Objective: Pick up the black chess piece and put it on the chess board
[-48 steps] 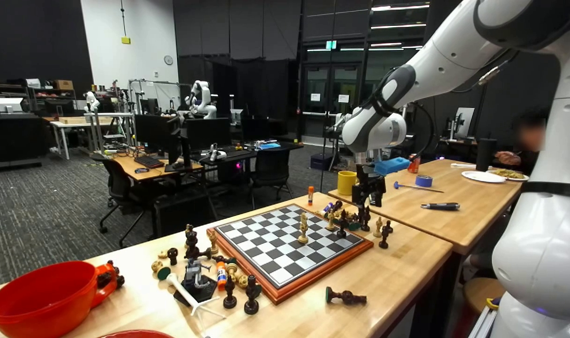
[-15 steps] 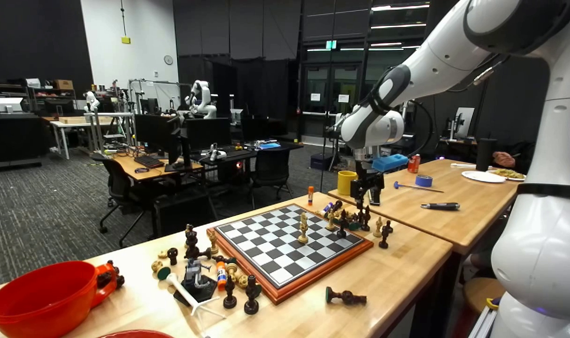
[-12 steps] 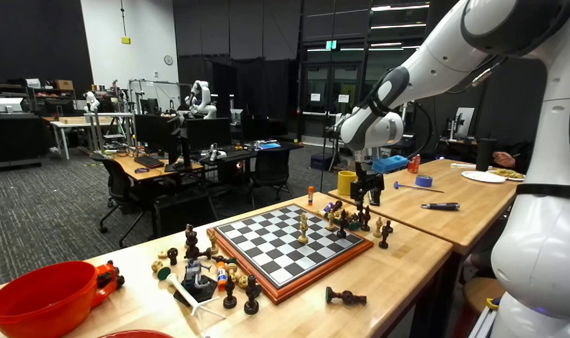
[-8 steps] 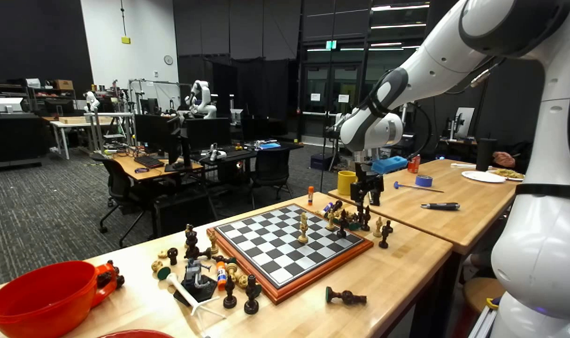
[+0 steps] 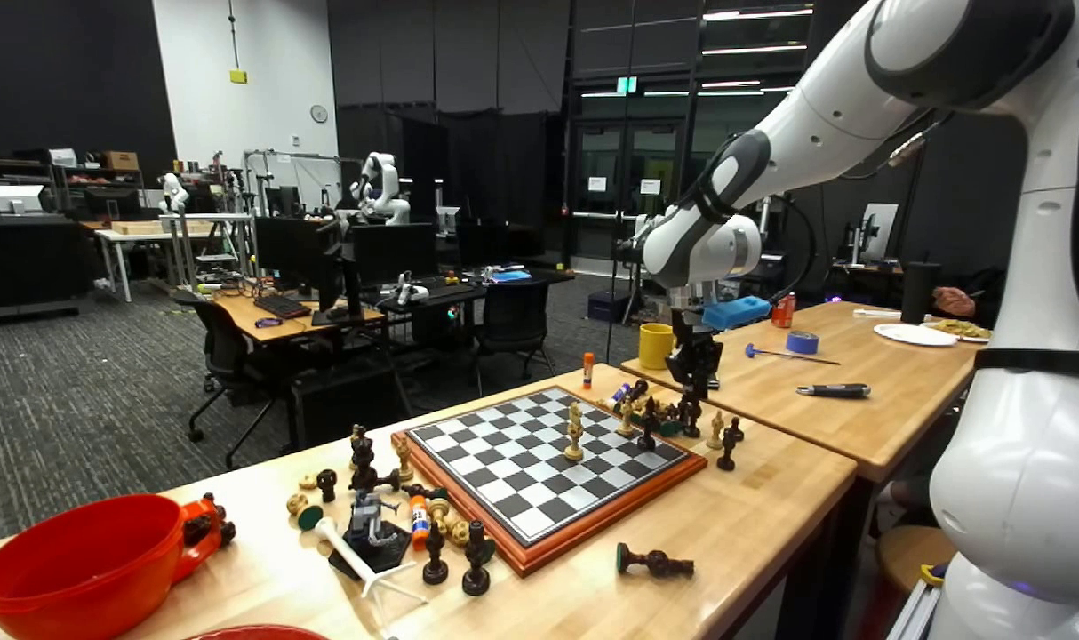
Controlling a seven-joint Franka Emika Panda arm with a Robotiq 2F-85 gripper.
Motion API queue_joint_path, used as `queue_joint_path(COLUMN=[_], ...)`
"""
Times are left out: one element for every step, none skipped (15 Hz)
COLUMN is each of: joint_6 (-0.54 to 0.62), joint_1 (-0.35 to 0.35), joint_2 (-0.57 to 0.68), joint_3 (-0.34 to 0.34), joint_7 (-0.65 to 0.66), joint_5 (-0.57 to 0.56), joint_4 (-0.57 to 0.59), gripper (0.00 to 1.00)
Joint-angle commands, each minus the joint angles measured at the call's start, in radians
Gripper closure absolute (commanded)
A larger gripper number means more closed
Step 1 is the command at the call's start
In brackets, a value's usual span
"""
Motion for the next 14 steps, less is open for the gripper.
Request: queue_joint_path(joint_6=[-0.001,-0.004,-0.007,-0.011,-0.015,-0.021,-0.026,-0.03,-0.035,-0.041,-0.044,-0.056,-0.064,-0.077], joint_1=[-0.008,-0.008,-0.008,-0.008,-0.008,-0.007,-0.007,-0.007,-0.006,-0.006,-0.006,-0.005,-0.004,-0.002], joint_2=[-0.005,-0.009,-0.015,-0.022,-0.028,-0.039,-0.049,-0.06,-0.072,-0.089,-0.103,-0.122,-0.136,-0.152], joint_3=[0.002,0.002,0.002,0.002,0.002,0.003,0.003,0.004,0.004,0.004,0.004,0.004,0.004,0.004], joint_7=[-0.004,-0.005,-0.008,-0.012,-0.017,-0.025,-0.032,-0.04,-0.054,-0.071,-0.089,-0.11,-0.13,-0.15], joint_5=[-0.005,-0.008,-0.008,-0.009,-0.01,-0.009,-0.009,-0.009,-0.007,-0.004,0.0,0.006,0.012,0.02], joint_4=[0.004,0.002,-0.001,-0.004,-0.006,-0.009,-0.013,-0.017,-0.021,-0.026,-0.03,-0.033,-0.034,-0.035], gripper=[0.99,0.99,0.95,0.95,0.95,0.95,0.95,0.95,0.95,0.95,0.95,0.95,0.95,0.95])
